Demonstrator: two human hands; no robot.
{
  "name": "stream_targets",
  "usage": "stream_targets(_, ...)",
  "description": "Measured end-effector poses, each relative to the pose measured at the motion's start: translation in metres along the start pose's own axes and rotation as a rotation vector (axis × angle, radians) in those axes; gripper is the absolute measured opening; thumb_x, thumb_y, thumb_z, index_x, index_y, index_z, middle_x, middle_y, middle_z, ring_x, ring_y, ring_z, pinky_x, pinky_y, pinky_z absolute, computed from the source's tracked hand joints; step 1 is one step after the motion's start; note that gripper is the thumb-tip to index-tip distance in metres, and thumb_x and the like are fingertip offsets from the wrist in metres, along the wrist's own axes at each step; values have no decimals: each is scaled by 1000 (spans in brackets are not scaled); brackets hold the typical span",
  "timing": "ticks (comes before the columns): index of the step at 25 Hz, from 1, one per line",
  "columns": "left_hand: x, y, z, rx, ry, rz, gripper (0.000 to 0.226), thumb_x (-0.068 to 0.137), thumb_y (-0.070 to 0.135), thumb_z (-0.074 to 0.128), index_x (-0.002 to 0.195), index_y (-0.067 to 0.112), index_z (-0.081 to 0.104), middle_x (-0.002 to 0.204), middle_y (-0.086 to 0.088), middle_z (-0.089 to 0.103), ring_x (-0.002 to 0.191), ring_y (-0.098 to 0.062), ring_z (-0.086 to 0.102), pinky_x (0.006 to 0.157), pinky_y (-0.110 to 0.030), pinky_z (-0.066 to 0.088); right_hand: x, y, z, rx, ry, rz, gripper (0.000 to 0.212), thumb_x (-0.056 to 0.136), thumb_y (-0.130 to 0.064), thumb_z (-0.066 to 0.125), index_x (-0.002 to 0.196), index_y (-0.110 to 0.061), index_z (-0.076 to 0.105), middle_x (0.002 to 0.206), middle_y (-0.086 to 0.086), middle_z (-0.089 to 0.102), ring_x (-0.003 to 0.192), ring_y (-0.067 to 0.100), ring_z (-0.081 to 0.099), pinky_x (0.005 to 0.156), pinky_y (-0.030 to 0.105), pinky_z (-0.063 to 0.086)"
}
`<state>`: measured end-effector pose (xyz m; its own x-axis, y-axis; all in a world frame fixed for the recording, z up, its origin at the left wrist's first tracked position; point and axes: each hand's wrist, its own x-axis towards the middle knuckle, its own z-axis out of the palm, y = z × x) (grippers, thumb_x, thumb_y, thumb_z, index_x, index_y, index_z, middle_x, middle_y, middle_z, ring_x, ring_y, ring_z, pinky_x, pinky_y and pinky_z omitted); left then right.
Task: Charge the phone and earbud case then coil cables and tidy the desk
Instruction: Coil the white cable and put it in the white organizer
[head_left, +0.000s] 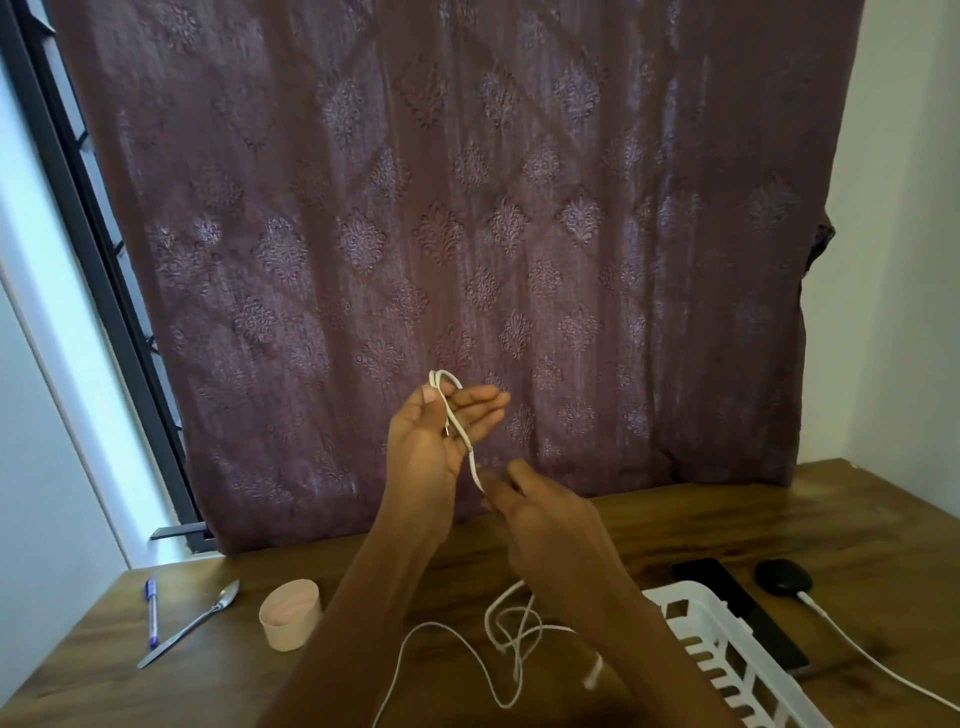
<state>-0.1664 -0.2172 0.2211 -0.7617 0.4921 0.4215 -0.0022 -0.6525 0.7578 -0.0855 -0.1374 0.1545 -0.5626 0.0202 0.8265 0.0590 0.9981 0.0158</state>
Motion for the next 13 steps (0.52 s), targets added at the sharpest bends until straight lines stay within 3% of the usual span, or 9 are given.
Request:
stream_targets(2,-4,-4,-2,130,-12,41,30,101,15,24,87,4,48,78,-12,68,74,-19,71,73,-27,58,5,1,-10,-26,34,-24,23,82,-19,51,91,-19,72,70,-4,56,54,9,52,40,16,29)
stream_targets(3,-6,-7,-3,200,-24,61,29,100,16,24,88,5,48,80,-12,68,75,-18,71,73,-26,58,8,3,-14,-10,57,-36,18,81,-18,55,86,-19,72,68,-4,54,56,9,51,40,17,29)
stream_targets(5,-11,-12,-7,305,-57,72,28,100,17,25,89,6,48,77,-5,70,73,-13,71,63,-22,57,14,5,-21,58,92,-78,8,75,-14,70,81,-19,71,70,-4,58,64,10,55,43,19,38)
stream_targets(7,-14,-17,-10,425,-83,88,27,100,17,26,88,7,48,66,1,68,59,-5,65,49,-17,51,19,8,-29,149,103,-110,9,73,-13,73,81,-18,72,76,-4,65,73,9,60,53,20,49)
stream_targets(11,-18,-23,-15,649,-165,155,25,99,17,31,86,9,51,60,0,59,51,-13,53,52,-28,47,31,20,-41,220,98,-60,9,74,-18,73,73,-11,68,69,1,61,60,12,57,49,28,50)
stream_targets(13,-17,-22,-16,734,-218,165,25,99,18,32,85,14,52,55,6,60,48,-4,51,50,-21,45,37,28,-42,222,56,-41,11,74,-18,73,75,-9,67,72,4,61,61,15,56,48,33,50)
